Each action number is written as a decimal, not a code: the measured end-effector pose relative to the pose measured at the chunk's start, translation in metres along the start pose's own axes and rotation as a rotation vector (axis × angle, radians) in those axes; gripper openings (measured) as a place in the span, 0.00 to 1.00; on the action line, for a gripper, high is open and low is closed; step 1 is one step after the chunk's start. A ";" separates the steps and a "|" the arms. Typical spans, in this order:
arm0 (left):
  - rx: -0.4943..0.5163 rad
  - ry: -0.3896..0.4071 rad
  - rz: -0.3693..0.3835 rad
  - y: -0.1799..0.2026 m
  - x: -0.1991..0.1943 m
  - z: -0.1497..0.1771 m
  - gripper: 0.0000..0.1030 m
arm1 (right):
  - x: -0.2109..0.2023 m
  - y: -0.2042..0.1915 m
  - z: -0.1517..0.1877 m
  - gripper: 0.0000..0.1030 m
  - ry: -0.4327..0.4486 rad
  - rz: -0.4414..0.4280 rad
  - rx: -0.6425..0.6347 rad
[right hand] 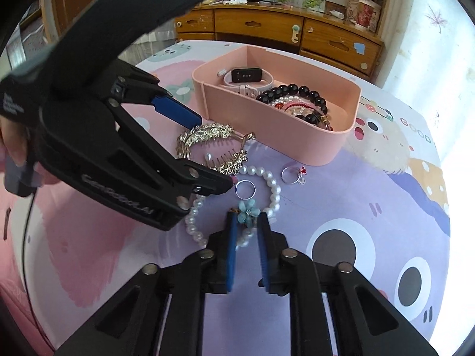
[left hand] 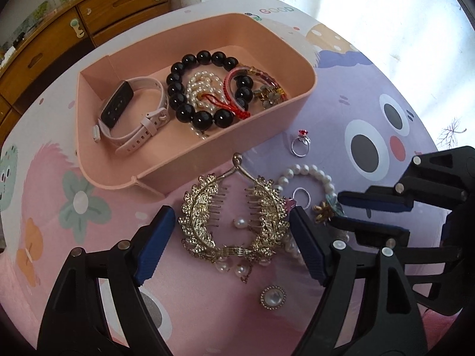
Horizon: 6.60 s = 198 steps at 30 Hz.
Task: Organize jewelry
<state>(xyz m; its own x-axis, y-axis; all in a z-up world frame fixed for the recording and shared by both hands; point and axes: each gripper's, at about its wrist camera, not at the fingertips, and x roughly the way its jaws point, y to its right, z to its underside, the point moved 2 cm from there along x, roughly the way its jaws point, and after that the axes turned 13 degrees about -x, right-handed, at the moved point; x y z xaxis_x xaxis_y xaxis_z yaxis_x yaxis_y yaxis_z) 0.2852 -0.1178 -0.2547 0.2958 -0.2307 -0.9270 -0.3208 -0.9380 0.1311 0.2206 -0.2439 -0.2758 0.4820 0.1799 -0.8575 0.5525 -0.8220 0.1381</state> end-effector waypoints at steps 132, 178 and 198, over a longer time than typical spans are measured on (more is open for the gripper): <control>-0.093 0.221 0.051 -0.022 -0.068 0.087 0.16 | 0.029 -0.008 -0.038 0.14 -0.014 0.086 0.129; -0.509 0.221 0.019 -0.051 -0.119 -0.066 0.62 | -0.062 0.118 -0.086 0.34 0.199 -0.050 0.457; -0.470 -0.044 -0.061 0.006 -0.048 0.021 0.71 | 0.016 0.122 -0.015 0.35 -0.169 -0.225 0.752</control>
<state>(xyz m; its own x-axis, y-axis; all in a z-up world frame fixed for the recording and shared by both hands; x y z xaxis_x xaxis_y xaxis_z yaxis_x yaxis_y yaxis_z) 0.2501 -0.1064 -0.2168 0.2602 -0.1704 -0.9504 0.1408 -0.9671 0.2119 0.3058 -0.3336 -0.2648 0.2712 0.3495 -0.8968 -0.0112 -0.9306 -0.3660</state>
